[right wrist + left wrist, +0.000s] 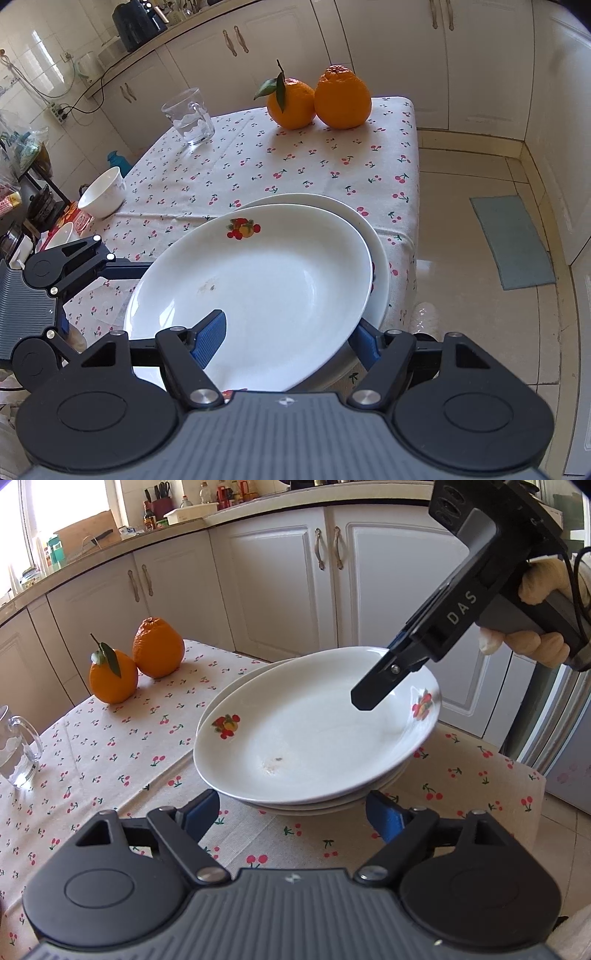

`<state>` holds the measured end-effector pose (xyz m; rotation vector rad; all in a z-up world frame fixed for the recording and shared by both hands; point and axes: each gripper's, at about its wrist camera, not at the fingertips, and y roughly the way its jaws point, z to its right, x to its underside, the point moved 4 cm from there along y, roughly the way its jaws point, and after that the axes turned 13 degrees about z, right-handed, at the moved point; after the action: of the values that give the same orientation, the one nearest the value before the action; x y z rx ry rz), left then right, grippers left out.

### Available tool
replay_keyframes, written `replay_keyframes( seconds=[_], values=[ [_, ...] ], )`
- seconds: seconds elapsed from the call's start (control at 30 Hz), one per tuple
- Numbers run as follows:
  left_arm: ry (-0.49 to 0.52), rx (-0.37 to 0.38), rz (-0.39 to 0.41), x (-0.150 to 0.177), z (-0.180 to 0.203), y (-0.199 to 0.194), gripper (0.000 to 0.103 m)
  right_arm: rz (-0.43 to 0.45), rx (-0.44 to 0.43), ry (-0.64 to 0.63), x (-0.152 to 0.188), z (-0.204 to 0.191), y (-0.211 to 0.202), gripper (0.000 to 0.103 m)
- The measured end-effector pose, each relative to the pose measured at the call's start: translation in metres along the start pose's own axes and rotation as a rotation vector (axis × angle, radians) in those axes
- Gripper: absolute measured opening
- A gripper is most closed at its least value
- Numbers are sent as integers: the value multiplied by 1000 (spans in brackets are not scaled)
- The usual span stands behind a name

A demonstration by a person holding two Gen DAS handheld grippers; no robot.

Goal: Organize plates and bowls
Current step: 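Lower the plate onto the stack and open the right gripper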

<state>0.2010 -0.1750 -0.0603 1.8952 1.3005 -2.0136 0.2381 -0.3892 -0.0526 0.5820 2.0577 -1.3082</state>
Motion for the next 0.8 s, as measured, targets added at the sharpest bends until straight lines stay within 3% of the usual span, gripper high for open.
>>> replay_keyframes(
  seconds=[0.8],
  values=[
    [-7, -4, 21, 4, 4, -13, 86, -2, 108, 0, 7, -12, -9, 80]
  ],
)
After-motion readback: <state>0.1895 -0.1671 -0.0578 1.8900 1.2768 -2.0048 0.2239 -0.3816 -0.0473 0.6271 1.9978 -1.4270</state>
